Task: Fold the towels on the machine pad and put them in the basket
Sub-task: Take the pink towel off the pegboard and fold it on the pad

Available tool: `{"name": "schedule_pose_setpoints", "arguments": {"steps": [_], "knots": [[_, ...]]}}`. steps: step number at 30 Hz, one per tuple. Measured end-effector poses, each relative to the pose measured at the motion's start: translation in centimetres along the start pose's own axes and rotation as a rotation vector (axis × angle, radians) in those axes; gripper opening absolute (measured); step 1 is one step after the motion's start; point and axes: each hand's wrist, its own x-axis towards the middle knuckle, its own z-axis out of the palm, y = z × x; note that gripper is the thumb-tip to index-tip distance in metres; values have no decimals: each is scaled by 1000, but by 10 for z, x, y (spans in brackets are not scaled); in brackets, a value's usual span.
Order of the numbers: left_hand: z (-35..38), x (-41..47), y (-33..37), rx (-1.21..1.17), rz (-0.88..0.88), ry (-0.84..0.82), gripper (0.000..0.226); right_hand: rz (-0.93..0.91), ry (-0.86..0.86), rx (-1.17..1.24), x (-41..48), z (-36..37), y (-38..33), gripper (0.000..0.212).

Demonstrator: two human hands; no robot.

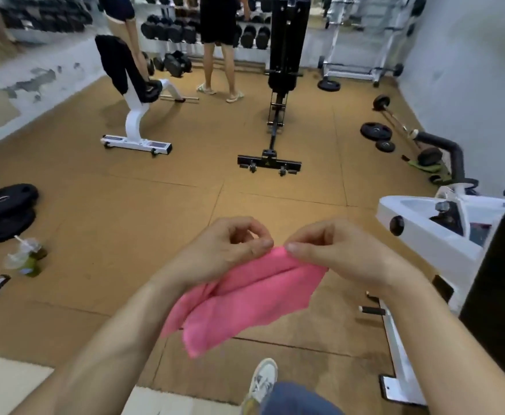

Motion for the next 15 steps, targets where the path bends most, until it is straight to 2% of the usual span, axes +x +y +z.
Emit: {"name": "schedule_pose_setpoints", "arguments": {"steps": [2,4,6,8,10,12,15], "knots": [[-15,39,-6,69,-21,-185,35,10,171,20,22,-25,5,16],[-27,79,-15,111,-98,-297,42,7,328,144,44,-47,14,21],[-37,121,-21,158,-131,-316,32,18,531,239,64,-73,20,25],[-41,163,-25,205,-128,-211,12,92,764,154,75,-99,26,23],[-43,207,-24,315,-80,-35,15,153,926,-107,82,-123,29,18],[-40,255,-17,521,26,61,17,198,1030,-262,89,-138,29,15],[-29,328,-4,736,186,130,21,254,1121,-316,98,-158,38,19]]}}
